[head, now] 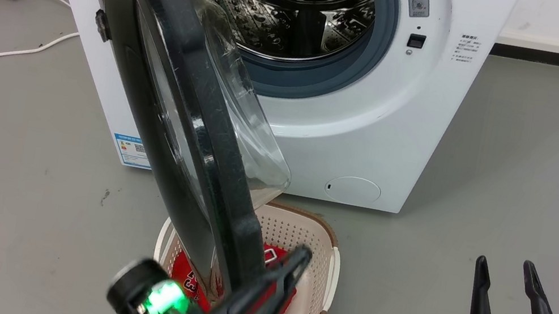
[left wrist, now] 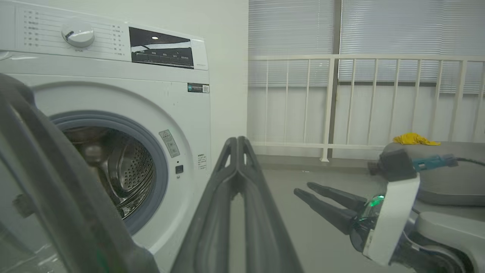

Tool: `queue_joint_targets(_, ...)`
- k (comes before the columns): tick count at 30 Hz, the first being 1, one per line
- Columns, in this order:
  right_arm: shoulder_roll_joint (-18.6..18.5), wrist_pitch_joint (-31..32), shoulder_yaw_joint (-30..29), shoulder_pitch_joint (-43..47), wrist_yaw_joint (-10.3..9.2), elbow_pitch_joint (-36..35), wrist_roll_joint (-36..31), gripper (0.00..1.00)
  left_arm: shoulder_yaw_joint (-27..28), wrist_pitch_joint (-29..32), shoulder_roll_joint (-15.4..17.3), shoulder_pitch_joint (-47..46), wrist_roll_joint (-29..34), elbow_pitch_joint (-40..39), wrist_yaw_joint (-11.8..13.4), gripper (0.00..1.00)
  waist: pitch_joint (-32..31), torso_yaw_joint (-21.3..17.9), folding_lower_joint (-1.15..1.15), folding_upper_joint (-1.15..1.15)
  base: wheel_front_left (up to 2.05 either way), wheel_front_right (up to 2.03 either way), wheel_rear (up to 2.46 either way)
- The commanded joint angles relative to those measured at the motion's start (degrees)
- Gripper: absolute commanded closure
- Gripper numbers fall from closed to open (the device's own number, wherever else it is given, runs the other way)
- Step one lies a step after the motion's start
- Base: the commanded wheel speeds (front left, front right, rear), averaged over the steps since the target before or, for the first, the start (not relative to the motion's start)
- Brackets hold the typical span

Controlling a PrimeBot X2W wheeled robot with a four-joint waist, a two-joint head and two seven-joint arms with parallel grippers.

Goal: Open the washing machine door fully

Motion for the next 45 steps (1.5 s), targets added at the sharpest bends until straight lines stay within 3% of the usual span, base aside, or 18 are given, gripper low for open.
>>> queue_joint_targets(1, 0.0, -0.1, -0.1, 0.5, -0.02, 0.1, 0.4, 0.00, -1.4, -0.1, 1.2, 1.8, -0.4, 2.2, 0.0, 1.00, 0.0, 0.1, 0.00, 0.00, 0.00, 0.00, 0.00)
queue_joint_targets(8, 0.0, -0.1, -0.2, 0.6, -0.02, 0.3, 1.0, 0.00, -6.2, 0.5, 3.3, 3.4, -1.1, 12.6, 0.0, 1.00, 0.4, 0.9, 0.00, 0.00, 0.00, 0.00, 0.00)
queue_joint_targets(13, 0.0, -0.1, 0.2, -0.2, -0.02, 0.7, 1.7, 0.00, -6.6, 0.7, 1.1, -0.1, -0.9, 19.1, 0.5, 1.00, 0.7, 1.0, 0.00, 0.00, 0.00, 0.00, 0.00)
queue_joint_targets(22, 0.0, -0.1, 0.7, -0.7, -0.02, 1.5, 2.9, 0.00, -3.5, 0.2, -3.3, -6.2, -1.2, 26.3, 4.2, 1.00, 1.4, 0.3, 0.00, 0.00, 0.00, 0.00, 0.00)
queue_joint_targets(31, 0.0, -0.1, 0.7, -0.6, -0.02, 1.4, 3.7, 0.00, -0.8, -0.1, -4.5, -6.1, -2.6, 28.7, 7.6, 1.00, 1.7, 0.4, 0.00, 0.00, 0.00, 0.00, 0.00)
queue_joint_targets(45, 0.0, -0.1, 1.1, 0.1, -0.02, 2.3, 4.0, 0.00, 1.8, -0.1, -3.6, -3.0, -3.8, 26.5, 9.1, 1.00, 1.3, 4.2, 0.00, 0.00, 0.00, 0.00, 0.00)
